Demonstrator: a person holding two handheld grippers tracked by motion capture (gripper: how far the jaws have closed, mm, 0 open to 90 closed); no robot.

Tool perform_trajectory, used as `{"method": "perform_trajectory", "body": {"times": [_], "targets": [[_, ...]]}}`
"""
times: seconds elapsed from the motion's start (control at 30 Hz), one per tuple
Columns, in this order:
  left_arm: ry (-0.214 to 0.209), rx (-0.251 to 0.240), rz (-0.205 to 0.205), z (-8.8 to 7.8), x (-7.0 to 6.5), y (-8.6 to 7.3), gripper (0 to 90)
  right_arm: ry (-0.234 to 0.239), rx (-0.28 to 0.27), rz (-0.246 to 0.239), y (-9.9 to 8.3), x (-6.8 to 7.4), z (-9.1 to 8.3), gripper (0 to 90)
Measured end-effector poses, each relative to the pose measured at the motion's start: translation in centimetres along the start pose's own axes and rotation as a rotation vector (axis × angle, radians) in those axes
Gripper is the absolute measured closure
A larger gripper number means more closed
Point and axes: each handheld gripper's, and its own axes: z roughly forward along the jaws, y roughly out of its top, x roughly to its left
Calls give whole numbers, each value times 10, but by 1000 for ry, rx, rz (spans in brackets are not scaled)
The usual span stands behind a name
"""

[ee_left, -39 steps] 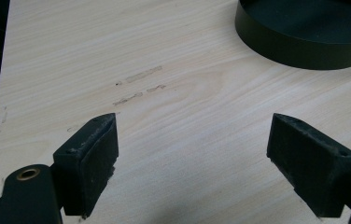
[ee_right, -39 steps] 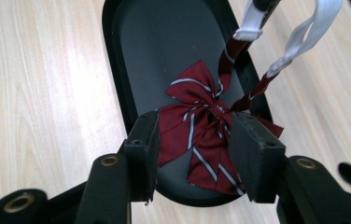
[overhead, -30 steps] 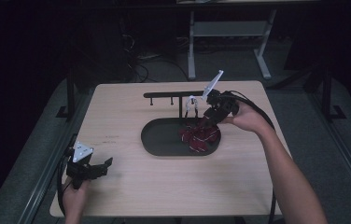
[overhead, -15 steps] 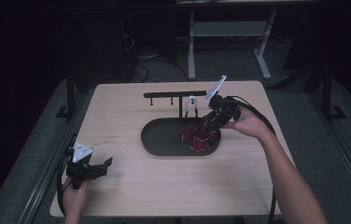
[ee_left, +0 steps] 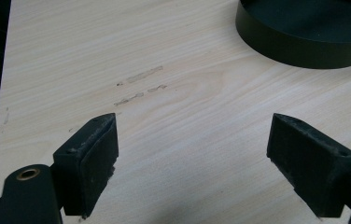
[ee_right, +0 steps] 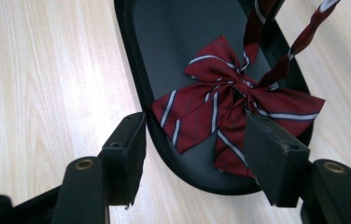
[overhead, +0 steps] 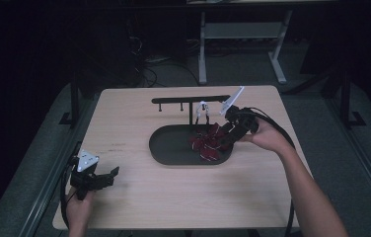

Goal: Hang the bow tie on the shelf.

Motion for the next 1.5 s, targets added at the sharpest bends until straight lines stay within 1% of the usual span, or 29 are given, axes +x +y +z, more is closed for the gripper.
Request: {"method": "perform_trajectory", "body": {"times": [0.1,0.2,0.33,0.47,0.53,0.63,0.73,0.83,0.9,1.07,1.17,1.37,1.43,1.5], "targets": [[-2,1,-4,0,0,0,163,4,-10,6,-6,0,2,389],[-1,-1,7,0,0,0,163,9,-8,22,-13,0,5,381],[-1,2,3,0,0,0,163,7,-13,25,-18,0,6,376],[0,8,10,0,-1,0,163,8,0,37,-22,1,5,363],[0,3,6,1,-1,0,163,8,-11,36,-24,3,5,364],[-1,2,3,1,-1,0,163,8,-11,37,-28,4,6,364],[0,4,10,0,-1,0,163,9,-13,38,-32,5,8,363],[-1,6,7,0,-2,0,163,12,2,44,-34,6,9,357],[0,5,10,0,-2,0,163,11,-13,40,-35,7,9,358],[-1,7,7,0,-2,0,163,13,-17,44,-42,10,9,358],[-1,3,10,0,-2,0,163,8,-10,50,-47,11,10,353],[-1,5,15,1,-2,0,163,8,-24,65,-57,15,11,352],[-3,4,15,1,-3,0,163,8,-17,71,-59,15,11,347],[-1,4,18,0,-2,0,163,-4,-7,74,-61,16,10,344]]}}
